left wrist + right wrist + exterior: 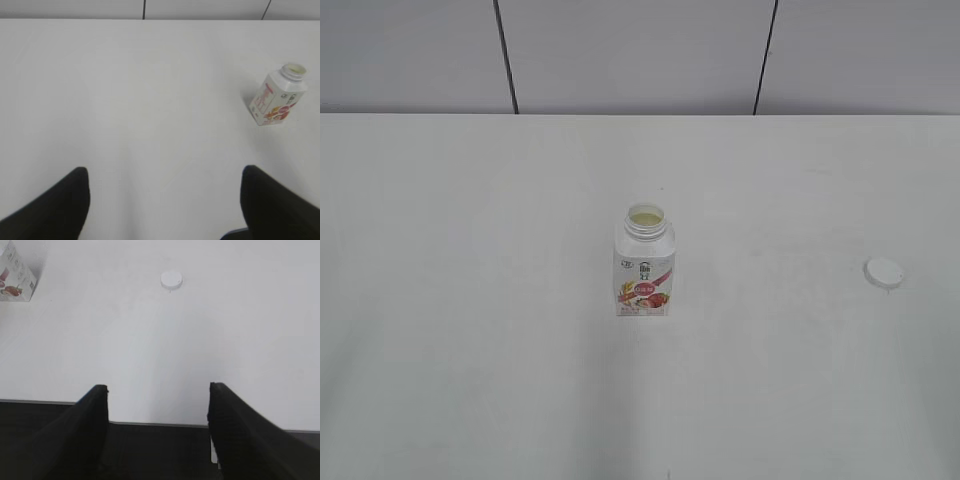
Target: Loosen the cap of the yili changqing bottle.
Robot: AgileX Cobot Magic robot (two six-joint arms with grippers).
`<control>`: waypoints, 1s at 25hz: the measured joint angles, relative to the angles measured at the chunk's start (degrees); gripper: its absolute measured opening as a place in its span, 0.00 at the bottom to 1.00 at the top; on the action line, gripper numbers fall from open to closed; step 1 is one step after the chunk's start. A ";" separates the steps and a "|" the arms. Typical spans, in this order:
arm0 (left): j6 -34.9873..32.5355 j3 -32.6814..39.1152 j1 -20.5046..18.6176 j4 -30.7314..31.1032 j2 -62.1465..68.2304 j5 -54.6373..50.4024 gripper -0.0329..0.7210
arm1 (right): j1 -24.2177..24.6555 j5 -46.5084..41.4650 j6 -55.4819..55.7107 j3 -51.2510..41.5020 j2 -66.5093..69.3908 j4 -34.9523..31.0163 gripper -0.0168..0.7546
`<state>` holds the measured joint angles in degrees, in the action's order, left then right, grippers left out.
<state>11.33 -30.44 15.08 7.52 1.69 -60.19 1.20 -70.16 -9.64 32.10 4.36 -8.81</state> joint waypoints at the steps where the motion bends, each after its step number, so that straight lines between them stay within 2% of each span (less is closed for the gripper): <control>1: -0.31 0.15 0.00 -0.72 -1.29 -0.21 0.79 | 0.00 0.06 -0.14 -0.18 -1.00 0.06 0.67; 7: -6.32 0.39 0.00 -6.47 -2.11 -0.40 0.79 | 0.00 5.33 -1.36 -2.02 -4.81 0.57 0.67; 18: -7.13 0.50 -0.55 -6.94 -2.11 -0.40 0.79 | 0.00 6.86 -1.64 -2.62 -4.81 0.82 0.67; 21: -7.15 0.50 -4.40 -6.92 -2.11 -0.40 0.79 | 0.00 6.86 -1.64 -2.62 -4.81 0.82 0.67; 25: -7.20 0.50 -11.38 -6.97 -2.11 -0.40 0.79 | 0.00 6.90 -1.66 -2.62 -4.81 0.82 0.67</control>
<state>4.14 -29.94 3.70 0.55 -0.42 -60.59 1.20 -63.27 -11.30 29.48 -0.44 -7.99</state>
